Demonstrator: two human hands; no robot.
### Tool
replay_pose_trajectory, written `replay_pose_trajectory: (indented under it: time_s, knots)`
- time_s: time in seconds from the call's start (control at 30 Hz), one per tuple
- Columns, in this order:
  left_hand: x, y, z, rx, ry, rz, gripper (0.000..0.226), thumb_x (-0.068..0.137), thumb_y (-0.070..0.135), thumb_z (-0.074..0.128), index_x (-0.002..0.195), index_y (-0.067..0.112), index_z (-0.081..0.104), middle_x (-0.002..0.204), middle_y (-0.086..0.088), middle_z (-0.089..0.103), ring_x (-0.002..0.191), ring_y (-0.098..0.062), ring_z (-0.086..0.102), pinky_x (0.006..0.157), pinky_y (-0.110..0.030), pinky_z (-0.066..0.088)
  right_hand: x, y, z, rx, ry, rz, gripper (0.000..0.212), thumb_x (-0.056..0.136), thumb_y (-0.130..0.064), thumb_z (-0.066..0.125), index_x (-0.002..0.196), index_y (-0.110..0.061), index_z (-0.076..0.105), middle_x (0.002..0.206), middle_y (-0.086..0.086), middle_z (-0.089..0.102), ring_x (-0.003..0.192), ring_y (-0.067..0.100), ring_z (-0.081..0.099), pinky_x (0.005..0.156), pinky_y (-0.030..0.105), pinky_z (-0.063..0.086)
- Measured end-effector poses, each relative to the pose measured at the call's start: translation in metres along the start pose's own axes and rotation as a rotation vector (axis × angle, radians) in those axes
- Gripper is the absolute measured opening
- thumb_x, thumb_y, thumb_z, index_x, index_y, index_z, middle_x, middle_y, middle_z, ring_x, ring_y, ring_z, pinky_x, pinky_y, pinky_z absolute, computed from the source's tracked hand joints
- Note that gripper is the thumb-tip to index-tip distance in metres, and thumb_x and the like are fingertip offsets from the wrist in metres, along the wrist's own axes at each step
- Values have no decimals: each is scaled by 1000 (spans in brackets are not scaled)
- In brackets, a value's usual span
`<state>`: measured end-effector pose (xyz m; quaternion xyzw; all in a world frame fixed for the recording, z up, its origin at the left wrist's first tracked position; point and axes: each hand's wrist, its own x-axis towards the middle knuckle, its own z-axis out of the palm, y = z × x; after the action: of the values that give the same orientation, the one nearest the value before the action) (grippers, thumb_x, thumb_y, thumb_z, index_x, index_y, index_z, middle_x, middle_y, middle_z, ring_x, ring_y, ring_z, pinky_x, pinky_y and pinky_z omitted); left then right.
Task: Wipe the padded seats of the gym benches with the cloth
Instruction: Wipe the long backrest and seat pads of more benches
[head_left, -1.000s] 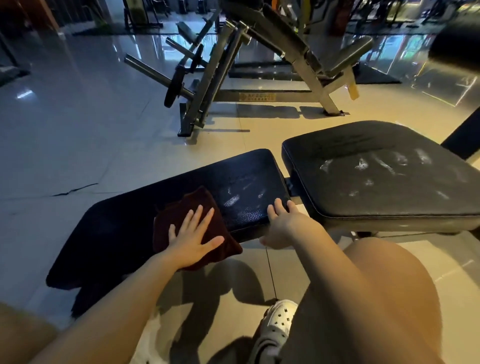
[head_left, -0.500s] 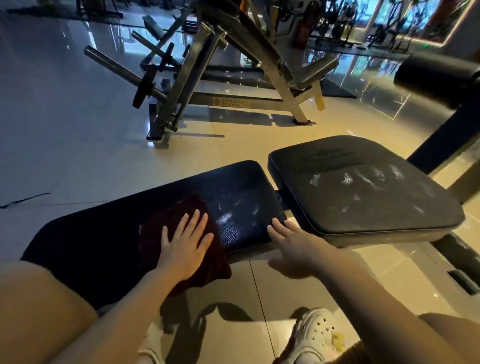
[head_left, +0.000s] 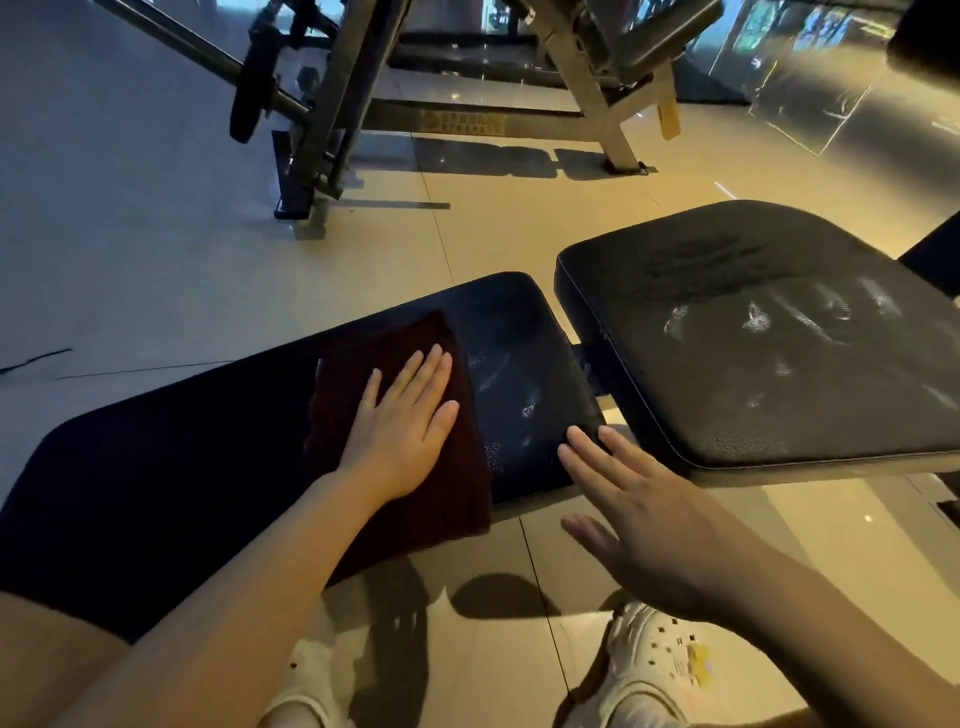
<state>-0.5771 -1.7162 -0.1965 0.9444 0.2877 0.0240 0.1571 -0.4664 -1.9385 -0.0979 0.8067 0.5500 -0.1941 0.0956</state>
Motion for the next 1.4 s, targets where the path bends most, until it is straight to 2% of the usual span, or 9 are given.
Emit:
replay_pose_trajectory:
  time_s: [0.07, 0.17, 0.27, 0.43, 0.57, 0.87, 0.97, 1.13, 1.4]
  knots:
    - [-29, 3, 5, -10, 5, 47, 70, 85, 65, -18, 146, 31, -13, 158, 15, -18, 143, -1, -21, 119, -35, -14, 10, -2, 11, 18, 164, 29, 95, 65, -72, -37, 145, -28, -11, 154, -11, -18, 141, 10, -18, 113, 30, -7]
    - [-65, 5, 20, 15, 69, 95, 69, 95, 58, -14, 152, 25, 7, 161, 9, 1, 147, -4, -8, 121, -35, -3, 34, 8, 25, 7, 447, 55, 76, 99, -58, -3, 147, -14, 36, 156, 7, 31, 143, 22, 28, 116, 42, 24]
    - [-71, 5, 23, 20, 74, 84, 56, 105, 48, 2, 153, 23, 14, 160, 4, 18, 147, -8, 7, 119, -39, 7, 64, 12, 28, 93, 633, 38, 65, 103, -53, 11, 147, -14, 41, 154, 9, 36, 145, 24, 28, 120, 41, 15]
    - [-41, 16, 4, 48, -73, 26, 64, 74, 68, -34, 132, 41, -39, 141, 24, -47, 131, 4, -43, 110, -31, -28, 97, 3, 25, 372, 900, 88, 58, 99, -46, 30, 138, -9, 52, 145, 10, 48, 139, 23, 37, 118, 35, 15]
    - [19, 12, -6, -7, -81, -20, 50, 103, 44, 7, 143, 36, -22, 152, 19, -30, 142, -2, -26, 118, -39, -17, 101, 4, 30, 373, 915, 100, 56, 98, -43, 33, 136, -8, 54, 140, 10, 52, 134, 23, 42, 117, 40, 20]
    - [-2, 10, -6, -2, -95, 48, 52, 100, 49, 3, 144, 32, -22, 152, 17, -32, 140, 0, -30, 119, -38, -15, 101, 3, 31, 373, 931, 91, 52, 99, -40, 36, 134, -6, 56, 135, 11, 55, 128, 25, 48, 107, 49, 39]
    - [-56, 8, 3, -32, -96, 152, 62, 91, 61, -16, 148, 35, -19, 150, 24, -34, 140, 3, -30, 118, -36, -16, 100, 2, 32, 356, 942, 94, 51, 99, -40, 35, 134, -8, 56, 135, 9, 56, 129, 22, 47, 115, 41, 30]
    - [-76, 0, 11, -58, -120, 345, 53, 102, 55, 4, 151, 43, -14, 160, 21, -12, 148, -4, -9, 117, -33, -13, 101, 5, 35, 395, 998, 81, 49, 99, -39, 36, 131, -9, 59, 132, 7, 58, 128, 20, 48, 119, 34, 15]
    - [38, 24, -6, -17, -43, 210, 56, 98, 56, 8, 148, 35, -9, 152, 22, -19, 139, 6, -22, 116, -31, -17, 103, 6, 36, 456, 1025, 84, 48, 98, -36, 37, 135, -9, 54, 136, 7, 54, 132, 19, 44, 121, 31, 9]
